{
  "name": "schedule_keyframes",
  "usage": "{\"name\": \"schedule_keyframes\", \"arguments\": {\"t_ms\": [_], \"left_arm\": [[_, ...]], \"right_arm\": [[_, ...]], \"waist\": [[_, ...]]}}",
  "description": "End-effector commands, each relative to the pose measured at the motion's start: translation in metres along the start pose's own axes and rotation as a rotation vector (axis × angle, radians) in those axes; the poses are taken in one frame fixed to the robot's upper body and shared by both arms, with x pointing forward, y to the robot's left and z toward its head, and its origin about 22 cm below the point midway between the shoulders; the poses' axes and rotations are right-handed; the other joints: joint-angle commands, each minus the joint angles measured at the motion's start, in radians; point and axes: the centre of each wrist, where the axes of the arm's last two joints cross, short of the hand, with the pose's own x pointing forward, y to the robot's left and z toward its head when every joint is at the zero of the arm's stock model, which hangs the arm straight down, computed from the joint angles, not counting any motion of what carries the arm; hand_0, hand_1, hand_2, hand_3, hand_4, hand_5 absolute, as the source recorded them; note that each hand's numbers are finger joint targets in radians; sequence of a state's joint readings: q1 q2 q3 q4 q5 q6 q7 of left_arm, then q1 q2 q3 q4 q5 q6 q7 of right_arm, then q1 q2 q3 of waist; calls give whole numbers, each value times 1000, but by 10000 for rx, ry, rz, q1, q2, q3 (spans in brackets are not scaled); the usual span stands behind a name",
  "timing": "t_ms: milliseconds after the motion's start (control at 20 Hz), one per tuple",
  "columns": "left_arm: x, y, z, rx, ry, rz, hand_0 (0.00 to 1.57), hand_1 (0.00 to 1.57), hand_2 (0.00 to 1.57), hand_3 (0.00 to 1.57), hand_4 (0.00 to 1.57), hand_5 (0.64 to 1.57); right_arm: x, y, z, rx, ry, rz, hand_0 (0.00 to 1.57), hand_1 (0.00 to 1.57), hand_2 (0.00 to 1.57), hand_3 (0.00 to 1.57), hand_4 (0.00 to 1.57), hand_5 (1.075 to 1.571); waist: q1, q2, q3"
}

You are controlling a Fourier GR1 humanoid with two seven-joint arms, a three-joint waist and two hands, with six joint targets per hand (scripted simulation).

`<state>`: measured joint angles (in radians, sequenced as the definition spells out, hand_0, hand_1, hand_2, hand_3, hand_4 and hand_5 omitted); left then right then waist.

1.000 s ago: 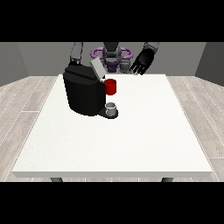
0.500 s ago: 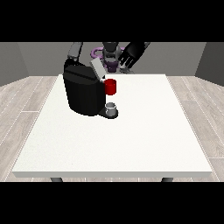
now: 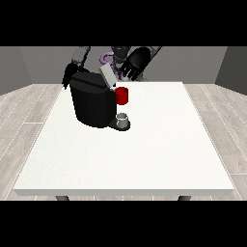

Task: Insert the coffee pod into the coffee machine and close the lid

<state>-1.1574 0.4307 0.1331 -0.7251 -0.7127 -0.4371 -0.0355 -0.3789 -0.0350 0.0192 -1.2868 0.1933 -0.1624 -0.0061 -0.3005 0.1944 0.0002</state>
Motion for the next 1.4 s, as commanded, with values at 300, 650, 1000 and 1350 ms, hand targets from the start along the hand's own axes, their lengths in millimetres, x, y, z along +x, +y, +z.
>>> {"name": "schedule_keyframes", "arguments": {"t_ms": [300, 650, 1000, 1350], "left_arm": [[-1, 7, -2, 5, 48, -144, 1188, 1188, 1266, 1227, 471, 1571], [18, 3, -10, 189, -428, -290, 1239, 1239, 1286, 1222, 429, 1571], [13, 11, -8, 128, -363, -341, 1192, 1192, 1248, 1202, 420, 1571], [20, 38, 0, 670, -895, -475, 1227, 1227, 1258, 1198, 406, 1571]], "right_arm": [[13, -26, -8, -329, -244, -283, 0, 0, 0, 0, 0, 1571], [22, -23, -20, -743, -233, 94, 0, 0, 0, 0, 0, 1571], [30, -15, -19, -648, -381, -35, 0, 0, 0, 0, 131, 1571], [20, -27, -22, -902, -610, -266, 0, 0, 0, 0, 165, 1571]], "waist": [[-211, 517, 2], [-1, 1046, -1], [-105, 1099, -2], [106, 1450, 2]]}}
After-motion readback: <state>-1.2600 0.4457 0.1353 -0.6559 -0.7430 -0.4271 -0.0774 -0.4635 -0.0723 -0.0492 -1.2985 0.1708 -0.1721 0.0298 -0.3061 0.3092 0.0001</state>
